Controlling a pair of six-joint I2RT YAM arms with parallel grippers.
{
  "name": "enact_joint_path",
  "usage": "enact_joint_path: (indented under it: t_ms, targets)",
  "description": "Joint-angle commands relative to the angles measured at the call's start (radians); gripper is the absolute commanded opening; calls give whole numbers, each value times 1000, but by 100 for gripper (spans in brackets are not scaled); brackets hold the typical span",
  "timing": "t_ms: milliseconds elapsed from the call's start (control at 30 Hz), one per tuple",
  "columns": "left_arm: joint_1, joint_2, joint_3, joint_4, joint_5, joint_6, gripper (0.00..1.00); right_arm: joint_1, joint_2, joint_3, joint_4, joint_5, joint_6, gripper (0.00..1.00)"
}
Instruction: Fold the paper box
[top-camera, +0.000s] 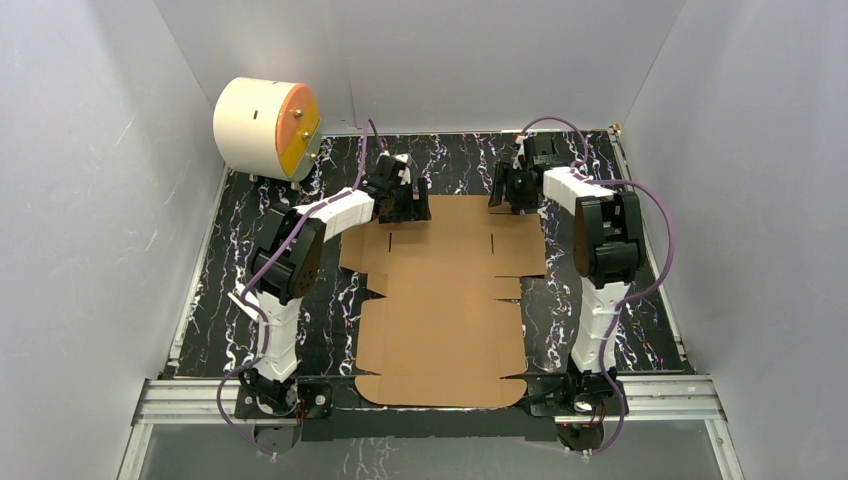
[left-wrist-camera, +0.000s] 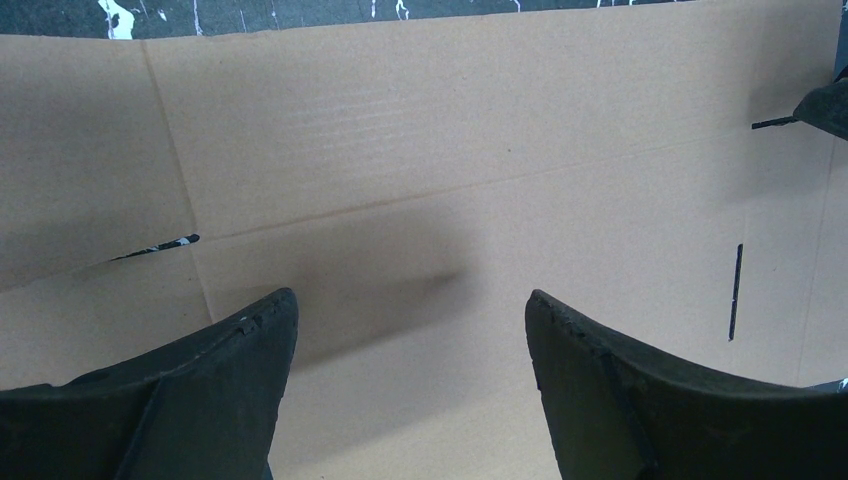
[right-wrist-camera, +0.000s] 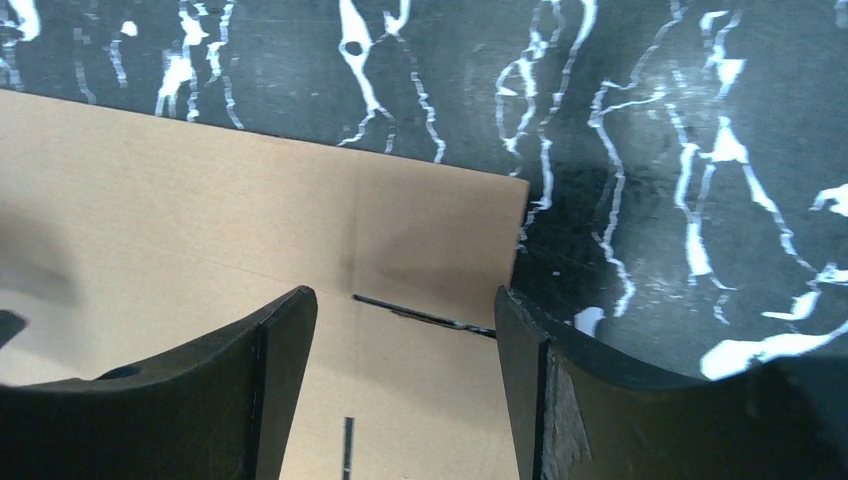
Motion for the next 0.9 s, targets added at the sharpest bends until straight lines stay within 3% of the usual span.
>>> enact_joint_path:
  t_ms: [0, 200, 467, 867]
  targets:
    - [3, -6, -40, -41, 5, -13, 81, 10, -12, 39, 32, -114, 21, 74]
    - [4, -9, -50, -38, 2, -16, 81, 11, -70, 22, 85, -189, 51, 69]
    - [3, -12, -53, -40, -4, -17, 81, 11, -50, 83, -48, 131, -34, 77]
    - [4, -17, -48, -47, -9, -14, 81, 17, 28, 137, -83, 138, -52, 87]
